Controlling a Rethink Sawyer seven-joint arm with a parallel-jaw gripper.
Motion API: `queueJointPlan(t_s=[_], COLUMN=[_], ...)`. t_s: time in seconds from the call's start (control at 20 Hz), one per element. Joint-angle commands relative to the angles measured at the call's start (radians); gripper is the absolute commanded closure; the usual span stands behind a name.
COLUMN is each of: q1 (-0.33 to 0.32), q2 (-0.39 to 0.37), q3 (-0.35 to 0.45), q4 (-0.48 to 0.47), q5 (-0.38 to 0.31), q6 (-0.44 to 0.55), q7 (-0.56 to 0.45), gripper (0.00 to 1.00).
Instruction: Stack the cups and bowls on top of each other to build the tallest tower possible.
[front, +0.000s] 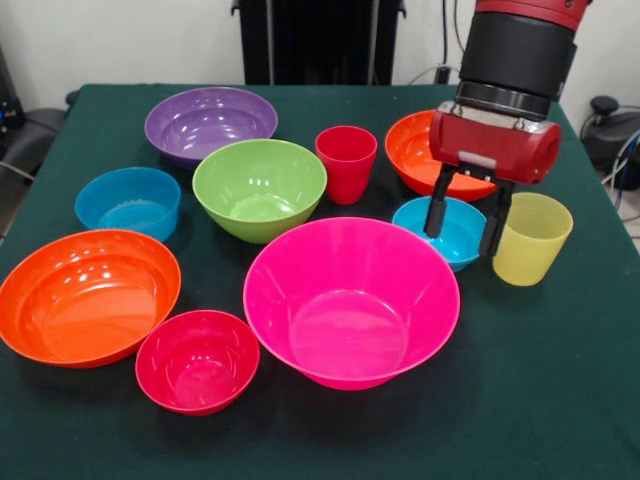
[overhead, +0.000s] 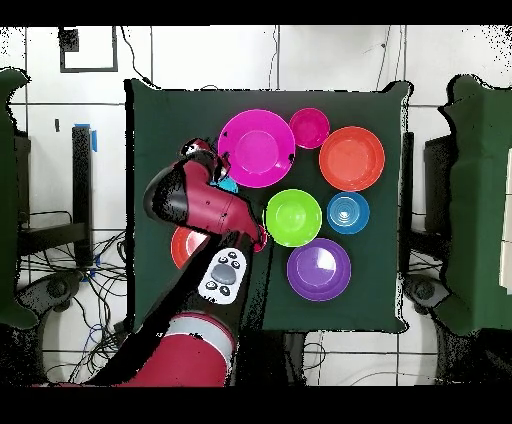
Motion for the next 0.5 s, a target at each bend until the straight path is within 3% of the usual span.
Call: queueJointPlan(t_s=[0.05, 0.5], q1=[0.001, -0.011], q2=[0.052, 0.073], q3=[0.069, 0.068], q4=[-0.107, -0.192], q5=[-0.079, -0.107], q6=[0.159, 0.249], q7=[-0.004, -0.029], gripper=[0.0, 0.0])
